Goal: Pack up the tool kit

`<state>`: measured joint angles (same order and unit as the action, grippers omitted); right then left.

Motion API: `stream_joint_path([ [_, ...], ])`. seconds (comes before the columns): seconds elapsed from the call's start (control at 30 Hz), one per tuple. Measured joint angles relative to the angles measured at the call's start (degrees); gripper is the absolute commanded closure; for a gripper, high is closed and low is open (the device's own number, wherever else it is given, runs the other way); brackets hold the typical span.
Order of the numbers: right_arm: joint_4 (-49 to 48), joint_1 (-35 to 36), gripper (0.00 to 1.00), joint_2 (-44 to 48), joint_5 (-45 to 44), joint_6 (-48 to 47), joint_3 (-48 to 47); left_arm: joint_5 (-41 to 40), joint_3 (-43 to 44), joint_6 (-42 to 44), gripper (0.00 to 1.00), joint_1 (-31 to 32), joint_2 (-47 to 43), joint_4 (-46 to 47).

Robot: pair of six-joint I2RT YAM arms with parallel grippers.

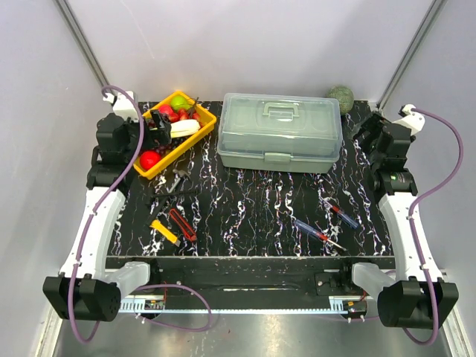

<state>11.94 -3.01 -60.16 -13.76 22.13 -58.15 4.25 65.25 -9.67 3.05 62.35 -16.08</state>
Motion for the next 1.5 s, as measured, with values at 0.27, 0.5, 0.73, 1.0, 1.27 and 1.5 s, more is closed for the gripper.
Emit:
stream_joint_path([
  [0.27, 4.3, 0.0, 0.08, -0.3, 4.0, 0.3, -1.4, 7.9, -2.3, -0.5, 0.01, 0.1, -1.2, 1.7],
  [0.5, 6.9, 0.0, 0.01, -4.0, 9.8, 1.6, -8.3, 5.0, -2.5, -5.4, 0.01, -0.4, -1.1, 0.2],
  [0.73, 7.7, 0.0, 0.01, -7.6, 13.4, 1.6, -13.7, 6.0, -6.4, -7.5, 0.01, -1.2, -1.0, 1.6],
  [1.0, 9.5, 0.0, 0.00, -15.6, 20.9, -1.4, -18.4, 20.0, -1.9, -12.9, 0.01, -0.4, 10.3, 4.6],
  [1.27, 15.8, 0.0, 0.01, -25.2, 25.0, -3.0, -22.7, 22.1, 8.7, -20.3, 0.01, 5.3, 23.1, 11.0],
  [1.5, 17.8, 0.0, 0.03, -29.1, 26.0, -3.0, -24.0, 21.9, 14.7, -25.7, 0.01, 9.3, 34.6, 19.2],
])
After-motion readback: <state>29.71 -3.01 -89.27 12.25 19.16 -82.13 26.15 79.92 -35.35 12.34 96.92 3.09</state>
